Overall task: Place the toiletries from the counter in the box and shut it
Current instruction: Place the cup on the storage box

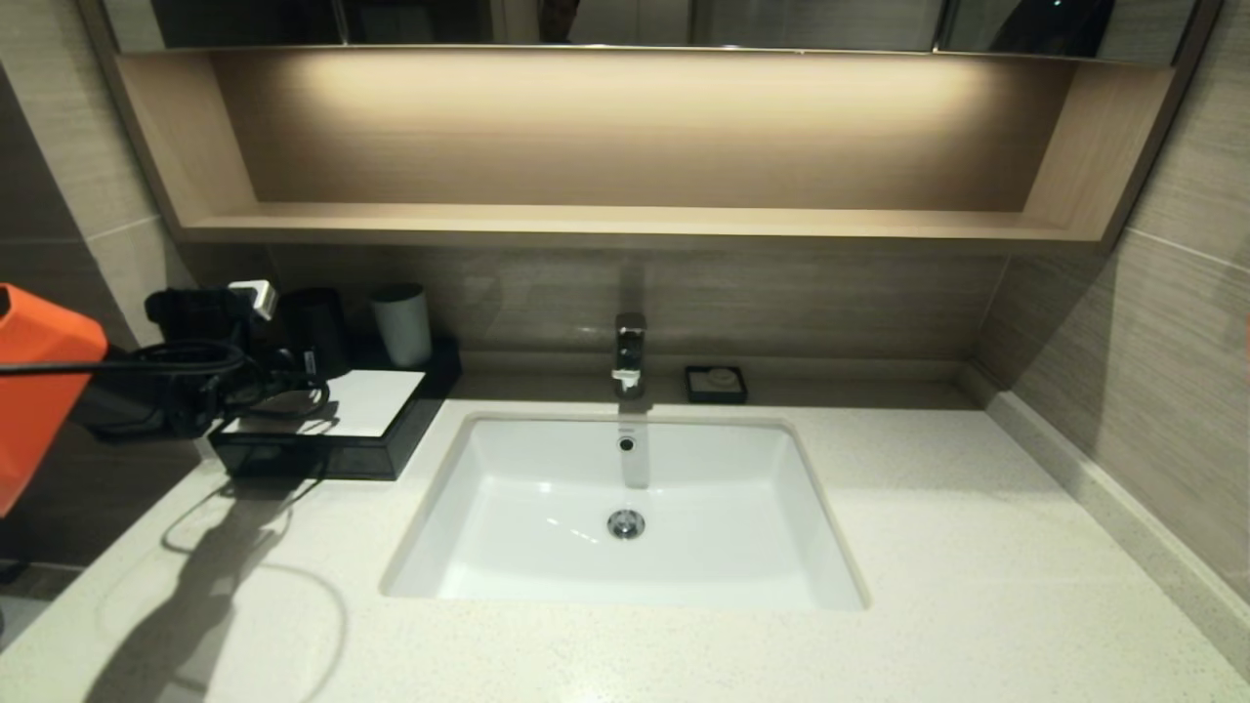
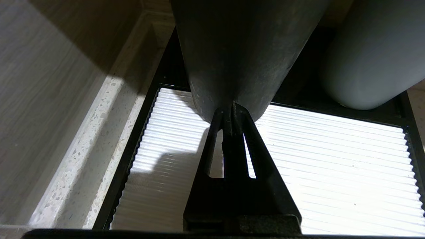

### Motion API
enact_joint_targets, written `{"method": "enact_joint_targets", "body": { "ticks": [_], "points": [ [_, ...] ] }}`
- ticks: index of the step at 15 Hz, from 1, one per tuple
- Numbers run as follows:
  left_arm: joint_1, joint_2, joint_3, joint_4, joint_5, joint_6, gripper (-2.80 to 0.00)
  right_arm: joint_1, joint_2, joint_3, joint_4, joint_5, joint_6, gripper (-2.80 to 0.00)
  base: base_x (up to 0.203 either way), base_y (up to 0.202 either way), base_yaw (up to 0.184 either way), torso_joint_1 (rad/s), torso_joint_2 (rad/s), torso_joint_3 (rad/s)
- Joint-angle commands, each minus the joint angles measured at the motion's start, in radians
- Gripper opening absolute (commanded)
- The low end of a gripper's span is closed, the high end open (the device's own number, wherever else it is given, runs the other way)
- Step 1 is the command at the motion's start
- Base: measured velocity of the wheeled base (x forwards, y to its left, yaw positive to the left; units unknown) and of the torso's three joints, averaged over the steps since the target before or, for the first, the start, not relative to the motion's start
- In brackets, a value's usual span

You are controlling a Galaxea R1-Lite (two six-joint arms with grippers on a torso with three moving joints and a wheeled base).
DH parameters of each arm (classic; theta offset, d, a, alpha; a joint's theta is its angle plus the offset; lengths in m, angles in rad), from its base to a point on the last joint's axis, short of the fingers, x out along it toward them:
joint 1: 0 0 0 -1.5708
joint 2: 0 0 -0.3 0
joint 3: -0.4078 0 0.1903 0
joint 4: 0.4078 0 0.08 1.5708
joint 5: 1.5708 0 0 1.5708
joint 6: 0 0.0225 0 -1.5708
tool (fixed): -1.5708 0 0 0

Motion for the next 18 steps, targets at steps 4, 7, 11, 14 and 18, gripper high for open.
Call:
{"method": "enact_joint_targets", "body": {
  "ticks": [4,7,11,14,18],
  "points": [
    [0.000,0.032,-0.027,-0.005,0.000,0.000,-2.80,0.000,-0.001,0.002,0.000,0.000,0.000,-2.80,0.000,0.000,0.000,0.000,0.00,0.000],
    [-0.001,0.047,-0.059,-0.003,0.000,-0.001,-2.80,0.000,0.000,0.002,0.000,0.000,0.000,-2.80,0.000,0.000,0.000,0.000,0.00,0.000],
    [-0.003,0.059,-0.074,-0.007,0.000,0.000,-2.80,0.000,0.000,0.001,0.000,0.000,0.000,-2.80,0.000,0.000,0.000,0.000,0.00,0.000],
    [-0.004,0.067,-0.076,-0.008,0.000,0.000,-2.80,0.000,0.000,0.000,0.000,0.000,0.000,-2.80,0.000,0.000,0.000,0.000,0.00,0.000],
    [-0.007,0.087,-0.100,-0.007,0.000,0.000,-2.80,0.000,0.000,0.002,0.000,0.000,0.000,-2.80,0.000,0.000,0.000,0.000,0.00,0.000]
  ]
}}
